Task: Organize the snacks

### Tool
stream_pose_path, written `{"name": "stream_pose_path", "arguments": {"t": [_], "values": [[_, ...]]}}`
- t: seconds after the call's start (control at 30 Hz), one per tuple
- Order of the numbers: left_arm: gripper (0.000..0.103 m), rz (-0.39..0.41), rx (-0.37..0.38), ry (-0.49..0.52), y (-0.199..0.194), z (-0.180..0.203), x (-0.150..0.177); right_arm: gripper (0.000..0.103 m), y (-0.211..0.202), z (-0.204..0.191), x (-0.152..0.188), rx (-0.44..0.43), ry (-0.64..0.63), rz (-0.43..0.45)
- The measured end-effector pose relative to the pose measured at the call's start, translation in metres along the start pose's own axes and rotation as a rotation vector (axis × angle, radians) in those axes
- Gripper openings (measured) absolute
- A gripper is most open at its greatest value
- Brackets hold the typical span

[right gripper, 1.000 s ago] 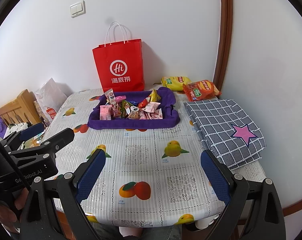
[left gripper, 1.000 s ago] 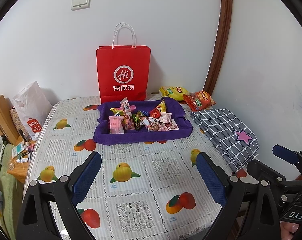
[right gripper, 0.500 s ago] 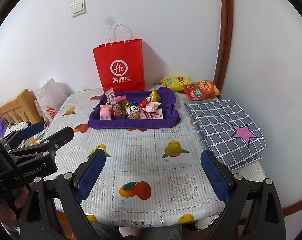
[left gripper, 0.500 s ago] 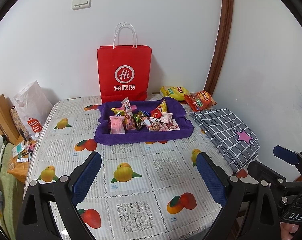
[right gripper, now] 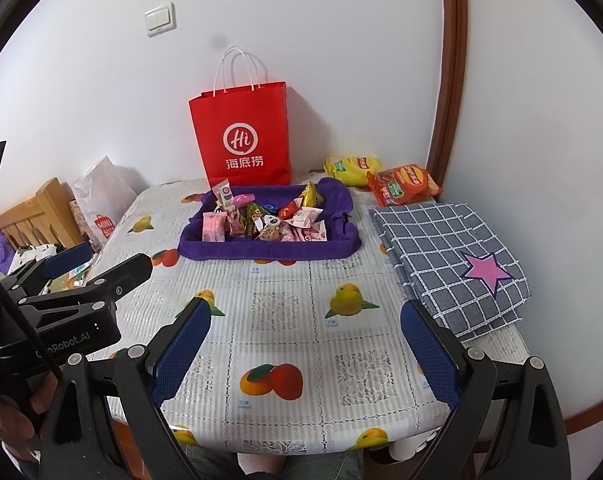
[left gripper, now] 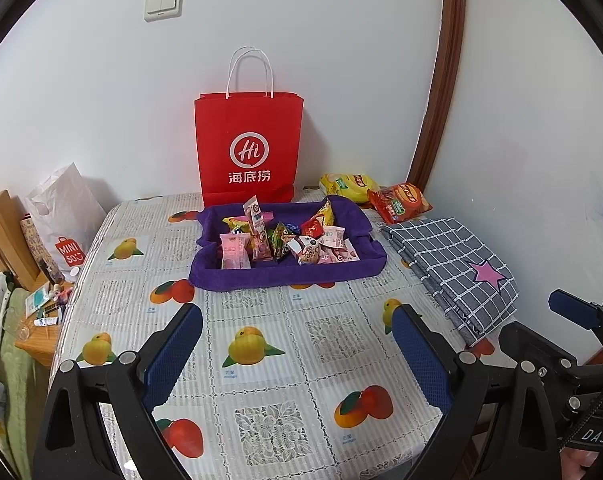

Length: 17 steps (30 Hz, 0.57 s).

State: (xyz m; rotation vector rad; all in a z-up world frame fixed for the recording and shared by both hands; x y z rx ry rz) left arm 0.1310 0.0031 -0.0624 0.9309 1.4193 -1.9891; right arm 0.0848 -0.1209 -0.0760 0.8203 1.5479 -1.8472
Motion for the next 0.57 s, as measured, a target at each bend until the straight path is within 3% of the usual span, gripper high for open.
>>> {"name": "stream_pose_path", "arguments": {"t": [0.57], "values": [[0.096, -0.001, -0.014, 0.001, 0.002, -0.009, -0.002, 0.095, 0.004, -0.013, -0.004, -0.015, -0.01, 0.007]]}}
Point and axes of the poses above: each gripper's, at about its wrist camera, not at the fingertips, and y roughly the way its jaws point, z to its right, x to its underside, the point moved 8 cm from there along y, roughly the way its jaws point, and after that the axes turned 12 degrees about x, right-handed, at the moved point
